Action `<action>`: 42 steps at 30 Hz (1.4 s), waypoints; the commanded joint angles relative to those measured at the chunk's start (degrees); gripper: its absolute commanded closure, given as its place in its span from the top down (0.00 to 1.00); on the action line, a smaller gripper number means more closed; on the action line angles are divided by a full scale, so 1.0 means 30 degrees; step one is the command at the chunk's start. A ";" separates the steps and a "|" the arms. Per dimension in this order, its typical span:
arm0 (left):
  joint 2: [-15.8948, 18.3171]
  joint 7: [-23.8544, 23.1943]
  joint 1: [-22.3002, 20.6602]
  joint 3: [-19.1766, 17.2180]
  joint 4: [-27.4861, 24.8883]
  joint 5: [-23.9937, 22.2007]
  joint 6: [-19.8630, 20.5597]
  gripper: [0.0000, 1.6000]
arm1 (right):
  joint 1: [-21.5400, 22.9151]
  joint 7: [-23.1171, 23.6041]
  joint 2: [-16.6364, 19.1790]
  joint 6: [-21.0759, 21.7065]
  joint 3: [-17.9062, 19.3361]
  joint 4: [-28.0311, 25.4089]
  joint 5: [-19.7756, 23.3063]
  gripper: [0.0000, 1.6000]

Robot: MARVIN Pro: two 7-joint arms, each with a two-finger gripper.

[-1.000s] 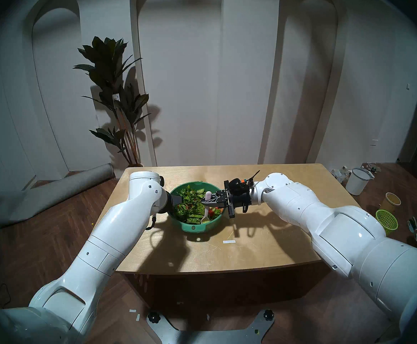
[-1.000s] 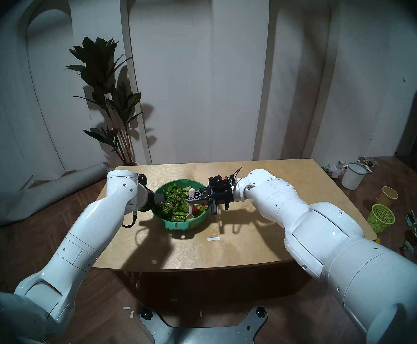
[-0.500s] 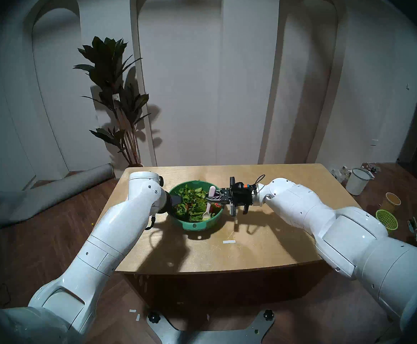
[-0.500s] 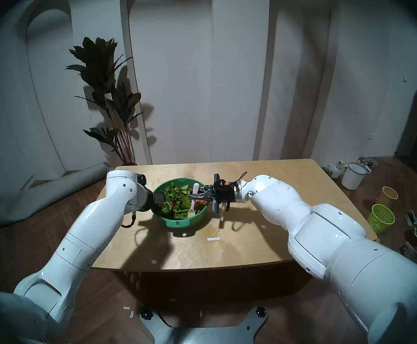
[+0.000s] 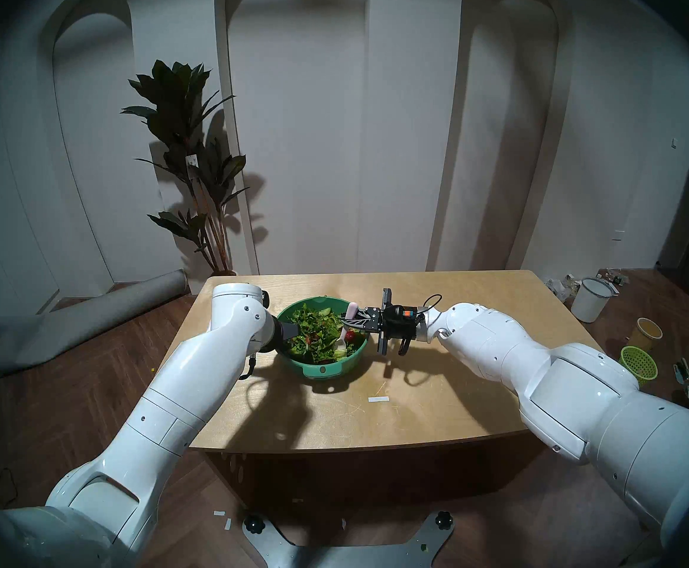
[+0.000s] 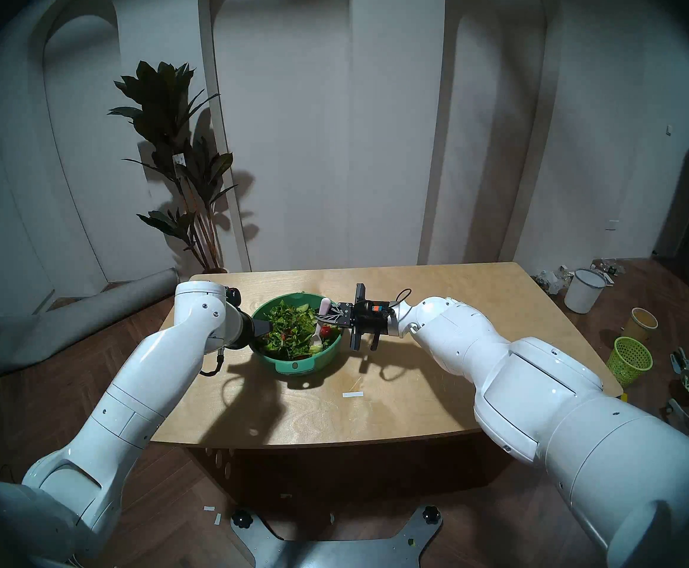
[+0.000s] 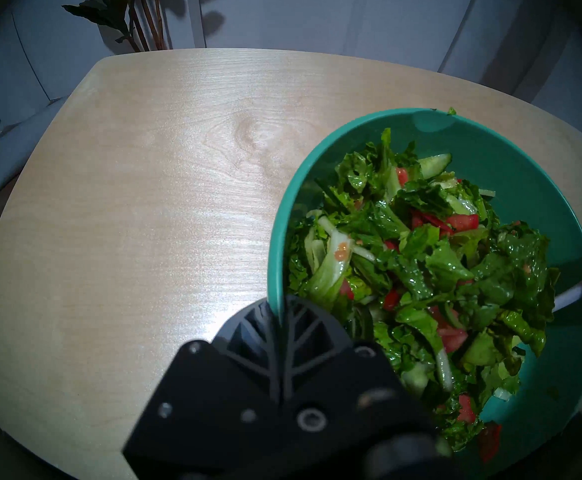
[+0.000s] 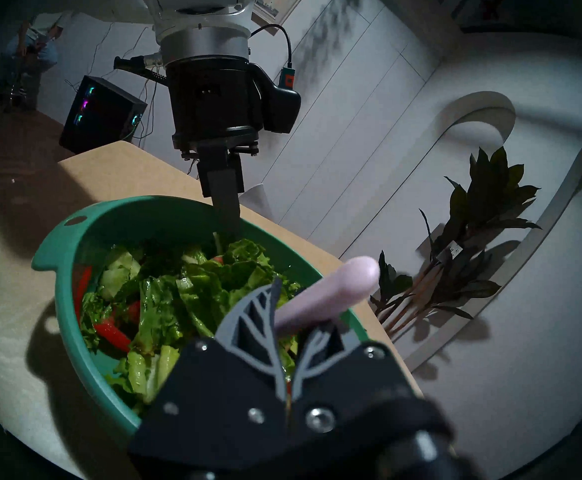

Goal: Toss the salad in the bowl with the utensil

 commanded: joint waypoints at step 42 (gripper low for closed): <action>-0.0025 0.0426 -0.0254 0.0032 -0.0192 0.0180 -0.0031 0.00 | 0.2793 -0.0238 -0.1780 -0.0479 -0.0166 0.1885 0.0172 0.00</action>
